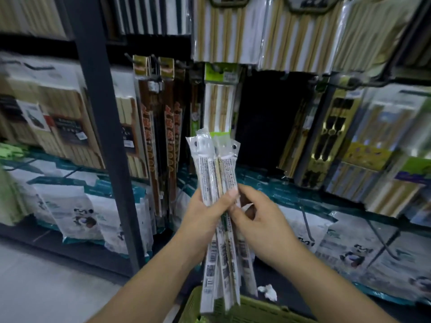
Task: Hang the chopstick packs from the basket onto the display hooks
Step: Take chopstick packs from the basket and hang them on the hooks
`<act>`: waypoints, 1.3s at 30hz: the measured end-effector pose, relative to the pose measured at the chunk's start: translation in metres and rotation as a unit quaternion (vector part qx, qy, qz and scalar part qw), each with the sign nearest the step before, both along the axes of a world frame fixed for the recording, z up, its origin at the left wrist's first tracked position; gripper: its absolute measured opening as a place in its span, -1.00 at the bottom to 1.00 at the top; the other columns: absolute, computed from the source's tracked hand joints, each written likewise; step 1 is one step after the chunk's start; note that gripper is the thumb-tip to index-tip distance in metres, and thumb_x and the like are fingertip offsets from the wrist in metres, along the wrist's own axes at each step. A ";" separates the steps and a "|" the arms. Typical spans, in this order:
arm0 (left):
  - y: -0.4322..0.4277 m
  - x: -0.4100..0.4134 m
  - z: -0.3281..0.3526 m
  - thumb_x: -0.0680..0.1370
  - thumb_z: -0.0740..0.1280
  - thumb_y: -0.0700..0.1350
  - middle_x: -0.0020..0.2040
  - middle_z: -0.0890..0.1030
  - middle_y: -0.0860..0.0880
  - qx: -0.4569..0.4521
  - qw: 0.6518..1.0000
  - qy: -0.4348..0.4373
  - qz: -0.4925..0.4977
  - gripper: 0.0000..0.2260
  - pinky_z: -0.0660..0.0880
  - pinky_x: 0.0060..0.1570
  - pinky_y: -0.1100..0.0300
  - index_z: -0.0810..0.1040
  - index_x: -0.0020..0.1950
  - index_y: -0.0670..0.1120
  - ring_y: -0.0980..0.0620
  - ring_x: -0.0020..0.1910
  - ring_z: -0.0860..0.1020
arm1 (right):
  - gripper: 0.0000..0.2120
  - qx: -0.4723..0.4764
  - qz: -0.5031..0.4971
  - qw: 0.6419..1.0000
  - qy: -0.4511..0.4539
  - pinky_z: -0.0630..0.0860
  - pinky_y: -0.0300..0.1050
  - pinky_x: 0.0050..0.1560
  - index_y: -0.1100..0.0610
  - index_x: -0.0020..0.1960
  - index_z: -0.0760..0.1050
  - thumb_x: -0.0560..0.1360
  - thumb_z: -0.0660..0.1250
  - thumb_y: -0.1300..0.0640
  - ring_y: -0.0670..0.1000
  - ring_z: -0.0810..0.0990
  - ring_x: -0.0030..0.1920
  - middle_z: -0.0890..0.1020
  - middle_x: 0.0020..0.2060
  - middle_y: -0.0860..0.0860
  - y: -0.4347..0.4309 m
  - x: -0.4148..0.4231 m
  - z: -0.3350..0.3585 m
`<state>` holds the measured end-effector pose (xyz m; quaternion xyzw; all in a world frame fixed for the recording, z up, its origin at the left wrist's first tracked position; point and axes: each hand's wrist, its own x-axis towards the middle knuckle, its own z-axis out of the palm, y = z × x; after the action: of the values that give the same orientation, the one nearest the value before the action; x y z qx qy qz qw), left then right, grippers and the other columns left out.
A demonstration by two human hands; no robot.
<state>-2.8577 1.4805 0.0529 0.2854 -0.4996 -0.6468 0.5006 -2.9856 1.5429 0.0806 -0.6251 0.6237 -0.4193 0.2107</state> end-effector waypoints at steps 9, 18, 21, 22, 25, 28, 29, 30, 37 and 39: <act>-0.024 -0.003 0.008 0.55 0.51 -0.23 0.12 0.73 0.02 -0.093 0.994 -0.021 0.055 -0.65 0.61 0.01 0.24 0.58 0.29 -0.01 0.04 0.12 0.70 | -0.95 -0.067 -0.025 0.992 -0.107 0.55 -0.30 -0.26 -0.11 0.01 0.62 0.55 0.45 0.02 -0.15 0.63 -0.20 0.66 -0.20 -0.12 -0.040 -0.018 0.041; -0.030 0.001 0.007 0.51 0.56 -0.16 0.06 0.75 0.05 -0.086 0.992 0.001 0.087 -0.65 0.61 -0.08 0.32 0.60 0.24 0.06 0.08 0.01 0.72 | -0.88 -0.107 0.007 0.987 -0.117 0.57 -0.06 -0.26 0.09 -0.10 0.55 0.58 0.42 0.09 0.02 0.52 -0.30 0.55 -0.30 0.08 -0.070 -0.013 0.066; -0.034 0.004 0.006 0.50 0.56 -0.15 -0.05 0.75 0.04 -0.073 0.992 -0.002 0.107 -0.73 0.61 -0.21 0.30 0.62 0.08 0.16 0.04 -0.14 0.73 | -0.97 -0.137 0.004 0.982 -0.132 0.53 -0.06 -0.25 0.03 0.03 0.56 0.60 0.40 0.12 0.02 0.52 -0.28 0.59 -0.22 0.21 -0.078 -0.015 0.083; -0.035 0.005 0.005 0.50 0.56 -0.16 -0.08 0.74 0.05 -0.071 0.991 -0.003 0.114 -0.74 0.60 -0.24 0.33 0.62 0.06 0.15 0.07 -0.18 0.72 | -0.97 -0.151 0.000 0.979 -0.134 0.51 -0.09 -0.26 0.01 0.03 0.57 0.60 0.39 0.12 0.00 0.50 -0.28 0.59 -0.24 0.20 -0.081 -0.016 0.089; -0.038 0.009 0.006 0.49 0.57 -0.15 -0.11 0.74 0.10 -0.060 0.990 -0.005 0.129 -0.72 0.57 -0.29 0.40 0.59 0.10 0.09 0.12 -0.21 0.71 | -0.89 -0.195 -0.015 0.971 -0.139 0.48 -0.22 -0.26 -0.02 -0.07 0.60 0.63 0.35 0.07 -0.10 0.49 -0.31 0.56 -0.30 0.00 -0.091 -0.013 0.108; -0.042 0.013 0.007 0.50 0.55 -0.12 -0.10 0.74 0.02 -0.054 0.988 -0.008 0.141 -0.72 0.58 -0.26 0.36 0.58 0.14 0.06 0.03 -0.21 0.71 | -0.80 -0.208 -0.017 0.968 -0.139 0.54 -0.01 -0.14 0.04 -0.11 0.61 0.64 0.32 0.02 -0.06 0.52 -0.26 0.60 -0.27 0.10 -0.099 -0.004 0.121; -0.042 0.015 0.008 0.50 0.55 -0.10 -0.10 0.74 0.01 -0.055 0.988 -0.011 0.147 -0.72 0.58 -0.25 0.34 0.57 0.15 0.05 0.03 -0.20 0.71 | -0.79 -0.210 -0.017 0.968 -0.136 0.54 0.07 -0.13 0.06 -0.10 0.62 0.65 0.31 0.02 -0.02 0.51 -0.25 0.60 -0.23 0.20 -0.100 0.000 0.125; -0.043 0.016 0.008 0.50 0.55 -0.10 -0.10 0.74 0.02 -0.057 0.987 -0.013 0.150 -0.72 0.59 -0.24 0.31 0.57 0.15 0.05 0.04 -0.19 0.71 | -0.78 -0.215 -0.019 0.967 -0.134 0.55 0.10 -0.13 0.08 -0.10 0.62 0.65 0.31 0.03 0.00 0.51 -0.26 0.60 -0.19 0.25 -0.101 0.003 0.127; -0.042 0.021 0.007 0.50 0.55 -0.10 -0.10 0.73 0.10 -0.072 0.986 -0.032 0.147 -0.72 0.53 -0.24 0.48 0.57 0.15 0.04 0.19 -0.13 0.69 | -0.77 -0.301 -0.055 0.941 -0.145 0.46 -0.28 -0.28 0.16 -0.11 0.60 0.66 0.30 0.09 -0.11 0.45 -0.32 0.52 -0.34 0.05 -0.096 0.004 0.134; -0.042 0.021 0.006 0.50 0.55 -0.09 -0.09 0.72 0.15 -0.077 0.985 -0.042 0.150 -0.72 0.51 -0.24 0.51 0.56 0.14 0.06 0.23 -0.11 0.67 | -0.76 -0.319 -0.067 0.935 -0.139 0.41 -0.31 -0.33 0.16 -0.13 0.59 0.65 0.30 0.08 -0.14 0.41 -0.34 0.49 -0.36 0.00 -0.094 0.000 0.135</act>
<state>-2.8366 1.4381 0.0590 0.3443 -0.5203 -0.5116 0.5907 -2.9852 1.4492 0.2157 -0.5516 0.4621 -0.6922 0.0562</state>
